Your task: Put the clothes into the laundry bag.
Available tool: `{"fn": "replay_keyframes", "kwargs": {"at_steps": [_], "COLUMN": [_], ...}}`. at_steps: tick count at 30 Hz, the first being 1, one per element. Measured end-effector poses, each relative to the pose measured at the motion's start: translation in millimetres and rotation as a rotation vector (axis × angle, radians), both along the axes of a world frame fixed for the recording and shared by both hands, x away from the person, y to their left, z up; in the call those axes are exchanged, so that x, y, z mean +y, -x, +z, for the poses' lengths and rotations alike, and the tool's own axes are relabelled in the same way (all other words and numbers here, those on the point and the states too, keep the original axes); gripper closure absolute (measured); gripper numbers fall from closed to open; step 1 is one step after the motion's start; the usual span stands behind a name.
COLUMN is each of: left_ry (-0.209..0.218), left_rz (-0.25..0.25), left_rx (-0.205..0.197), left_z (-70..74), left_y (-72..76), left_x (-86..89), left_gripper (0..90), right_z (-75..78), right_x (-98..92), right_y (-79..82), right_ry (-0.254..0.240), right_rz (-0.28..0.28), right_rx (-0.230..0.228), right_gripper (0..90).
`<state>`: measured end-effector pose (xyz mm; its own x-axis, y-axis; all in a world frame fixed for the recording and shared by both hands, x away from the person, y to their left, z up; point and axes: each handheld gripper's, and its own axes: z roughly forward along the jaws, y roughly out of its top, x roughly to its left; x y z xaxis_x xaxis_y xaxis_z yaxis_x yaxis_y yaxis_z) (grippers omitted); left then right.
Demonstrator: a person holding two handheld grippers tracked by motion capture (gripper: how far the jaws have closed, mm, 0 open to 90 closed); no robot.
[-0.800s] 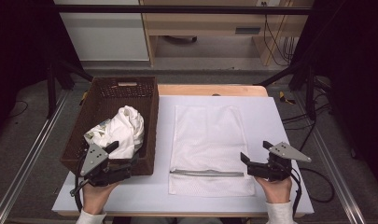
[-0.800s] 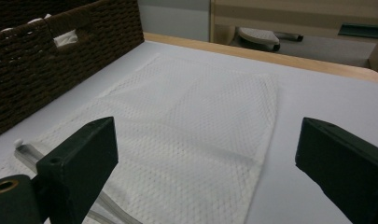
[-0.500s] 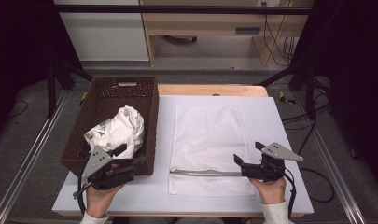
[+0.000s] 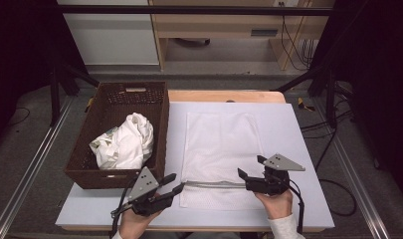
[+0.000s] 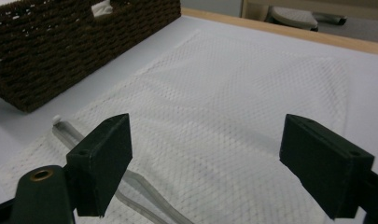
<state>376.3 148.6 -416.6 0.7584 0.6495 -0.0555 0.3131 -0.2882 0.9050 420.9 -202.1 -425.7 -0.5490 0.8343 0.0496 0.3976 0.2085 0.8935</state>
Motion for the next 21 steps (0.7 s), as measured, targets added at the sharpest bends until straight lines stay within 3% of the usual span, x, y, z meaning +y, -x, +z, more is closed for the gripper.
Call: {"fn": "replay_keyframes", "kwargs": {"at_steps": [1,5,13,15,18,19,21], "left_ry": [0.0,-0.062,-0.156,-0.188,-0.199,-0.202,-0.207], "left_rz": [0.0,-0.036,-0.064,-0.075,-0.079,-0.079,-0.082], "left_rx": [0.0,0.073,0.113,0.12,0.126,0.132,0.139], "left_z": [0.0,-25.5,-51.2,-59.1,-63.3,-65.5,-67.9], "left_y": [0.0,-6.5,-8.3,-8.8,-9.7,-10.4,-11.2], "left_x": [0.0,-17.1,-37.7,-44.1,-46.6,-47.7,-48.9], "left_gripper": [61.7,70.0,83.4,85.3,86.2,87.6,88.3], "right_z": [-2.0,-11.8,-29.4,-37.8,-42.1,-47.9,-50.6], "right_x": [2.8,13.9,30.1,36.0,39.4,43.7,46.5], "right_y": [-0.6,-3.7,-9.0,-11.7,-12.7,-14.5,-15.2], "right_ry": [0.004,0.037,0.072,0.109,0.146,0.183,0.198], "right_rz": [0.007,0.039,0.089,0.101,0.098,0.116,0.119], "right_rx": [0.011,0.052,0.127,0.154,0.174,0.187,0.198], "right_gripper": [19.3,24.1,32.9,37.1,39.9,44.0,46.7]}}
